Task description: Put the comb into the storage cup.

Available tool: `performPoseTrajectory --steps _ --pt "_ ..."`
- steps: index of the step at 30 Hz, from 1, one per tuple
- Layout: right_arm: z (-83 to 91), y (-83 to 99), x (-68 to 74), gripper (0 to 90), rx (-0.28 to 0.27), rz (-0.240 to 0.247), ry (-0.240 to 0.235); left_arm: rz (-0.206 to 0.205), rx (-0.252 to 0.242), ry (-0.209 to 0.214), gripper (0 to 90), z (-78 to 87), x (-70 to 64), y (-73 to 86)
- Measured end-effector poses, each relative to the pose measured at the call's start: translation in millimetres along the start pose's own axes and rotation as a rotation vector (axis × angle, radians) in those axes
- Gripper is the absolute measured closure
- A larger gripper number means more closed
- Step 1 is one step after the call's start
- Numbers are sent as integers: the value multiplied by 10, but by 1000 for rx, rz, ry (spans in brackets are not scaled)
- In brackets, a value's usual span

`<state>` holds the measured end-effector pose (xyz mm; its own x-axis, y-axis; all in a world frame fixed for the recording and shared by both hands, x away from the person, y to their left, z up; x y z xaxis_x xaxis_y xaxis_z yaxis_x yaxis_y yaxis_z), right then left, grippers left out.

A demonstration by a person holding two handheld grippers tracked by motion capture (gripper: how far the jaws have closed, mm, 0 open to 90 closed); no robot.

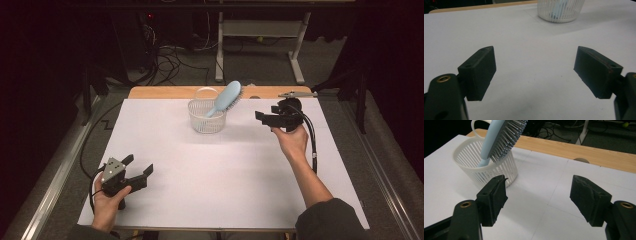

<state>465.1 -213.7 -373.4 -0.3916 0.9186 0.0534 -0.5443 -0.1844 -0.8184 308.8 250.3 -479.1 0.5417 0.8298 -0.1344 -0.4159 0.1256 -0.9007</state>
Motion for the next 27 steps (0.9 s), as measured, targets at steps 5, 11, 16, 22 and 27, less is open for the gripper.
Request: performPoseTrajectory --steps 5,11,16,22,27 --pt "23 2 -2 297 0 3 1 0 -2 0 189 7 -1 0" --pt "71 12 -25 297 -11 1 -1 1 -2 1 188 2 -2 -1" --pt "109 40 -57 297 -17 -4 1 1 -2 1 189 2 -3 -1" --pt "132 87 -90 296 -15 -8 1 3 -3 1 189 2 -2 -1" --pt "154 117 -117 296 -20 -10 8 4 -3 1 188 0 0 -1"
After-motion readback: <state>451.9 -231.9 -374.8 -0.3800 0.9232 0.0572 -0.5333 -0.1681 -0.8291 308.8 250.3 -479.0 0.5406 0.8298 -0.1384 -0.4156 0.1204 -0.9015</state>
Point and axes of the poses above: each handheld gripper's, and its own axes: z roughly backward along the jaws, y roughly out of its underside, x roughly to its left, the point moved 2 cm from there along -z, roughly forward along the jaws, and after that the axes turned 7 degrees about y, right-handed, at the moved point
